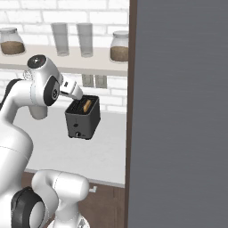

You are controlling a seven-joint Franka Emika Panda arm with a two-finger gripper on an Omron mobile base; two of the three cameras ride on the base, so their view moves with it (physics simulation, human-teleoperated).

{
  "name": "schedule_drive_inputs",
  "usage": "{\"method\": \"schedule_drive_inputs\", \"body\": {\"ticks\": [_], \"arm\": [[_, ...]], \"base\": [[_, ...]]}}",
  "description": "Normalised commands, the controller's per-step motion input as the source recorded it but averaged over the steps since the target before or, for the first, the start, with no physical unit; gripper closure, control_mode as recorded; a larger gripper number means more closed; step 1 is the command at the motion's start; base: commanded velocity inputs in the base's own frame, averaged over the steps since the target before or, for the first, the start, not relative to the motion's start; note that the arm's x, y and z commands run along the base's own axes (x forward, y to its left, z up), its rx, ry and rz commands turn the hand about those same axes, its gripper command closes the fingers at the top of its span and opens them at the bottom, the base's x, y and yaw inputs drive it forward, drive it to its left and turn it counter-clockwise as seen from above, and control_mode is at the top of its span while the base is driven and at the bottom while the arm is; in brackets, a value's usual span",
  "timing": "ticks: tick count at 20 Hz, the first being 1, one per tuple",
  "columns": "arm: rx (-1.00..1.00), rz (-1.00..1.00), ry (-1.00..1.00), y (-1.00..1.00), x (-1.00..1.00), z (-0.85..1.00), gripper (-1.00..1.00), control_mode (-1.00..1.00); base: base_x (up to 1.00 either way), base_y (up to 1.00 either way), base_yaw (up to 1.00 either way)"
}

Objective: Start the toaster. Once the lever pops up, take the bread to the plate on the dining counter.

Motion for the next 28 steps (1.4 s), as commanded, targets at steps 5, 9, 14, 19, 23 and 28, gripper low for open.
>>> {"method": "schedule_drive_inputs", "body": {"ticks": [5,9,14,19,23,28], "arm": [[0.00,0.00,0.00,0.00,0.00,0.00,-1.00,-1.00],[0.00,0.00,0.00,0.00,0.00,0.00,-1.00,-1.00],[0.00,0.00,0.00,0.00,0.00,0.00,-1.00,-1.00],[0.00,0.00,0.00,0.00,0.00,0.00,-1.00,-1.00],[0.00,0.00,0.00,0.00,0.00,0.00,-1.00,-1.00],[0.00,0.00,0.00,0.00,0.00,0.00,-1.00,-1.00]], "base": [[0.00,0.00,0.00],[0.00,0.00,0.00],[0.00,0.00,0.00],[0.00,0.00,0.00],[0.00,0.00,0.00],[0.00,0.00,0.00]]}}
